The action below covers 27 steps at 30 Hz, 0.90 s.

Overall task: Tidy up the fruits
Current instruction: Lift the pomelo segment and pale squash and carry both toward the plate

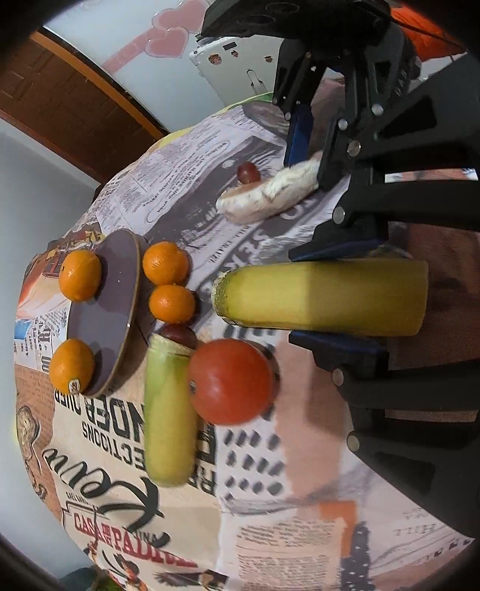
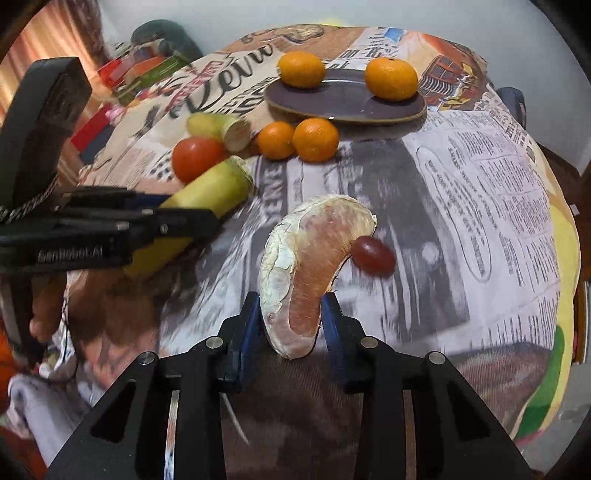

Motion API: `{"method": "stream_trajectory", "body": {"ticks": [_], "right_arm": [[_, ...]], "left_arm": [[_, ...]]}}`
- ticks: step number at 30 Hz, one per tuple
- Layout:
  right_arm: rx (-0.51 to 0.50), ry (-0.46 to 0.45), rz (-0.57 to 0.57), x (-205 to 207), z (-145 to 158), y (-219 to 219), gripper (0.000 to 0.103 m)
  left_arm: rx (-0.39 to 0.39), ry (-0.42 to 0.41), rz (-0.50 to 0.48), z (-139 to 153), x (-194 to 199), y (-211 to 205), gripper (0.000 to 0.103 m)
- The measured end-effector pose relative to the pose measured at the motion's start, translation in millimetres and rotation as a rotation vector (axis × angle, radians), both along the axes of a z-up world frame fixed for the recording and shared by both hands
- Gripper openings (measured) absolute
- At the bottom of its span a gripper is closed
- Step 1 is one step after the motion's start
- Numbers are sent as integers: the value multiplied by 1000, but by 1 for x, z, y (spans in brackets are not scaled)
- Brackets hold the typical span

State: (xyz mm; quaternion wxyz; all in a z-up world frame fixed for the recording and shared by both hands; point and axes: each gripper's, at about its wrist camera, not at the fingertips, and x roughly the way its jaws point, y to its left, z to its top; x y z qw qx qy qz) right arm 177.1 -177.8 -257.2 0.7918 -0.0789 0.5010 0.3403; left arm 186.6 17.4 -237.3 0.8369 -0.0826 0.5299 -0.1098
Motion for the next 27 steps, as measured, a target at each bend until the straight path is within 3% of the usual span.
{"method": "stream_trajectory", "body": {"ticks": [6,12,16,20,21,27], "right_arm": [[28,46,-28,4,1,-6,33],[57,61,-98,20,-3,2,47],[54,45,-113,27,-6,11,51],[35,3,-119,30,-7,17,45],[31,-4,-124,32,-7,17,40],[32,-23,-122,31,-2,13,38]], "left_arm": [[24,7,-13,3,-13,2,37],[43,12,-23,1,-2,-3,37],[36,16,-19,-3,9,-3,37],[35,10,-12,-4,18,-4,37],[36,7,-8,-5,20,-4,36],[21,-19,0,3,17,-2,36]]}}
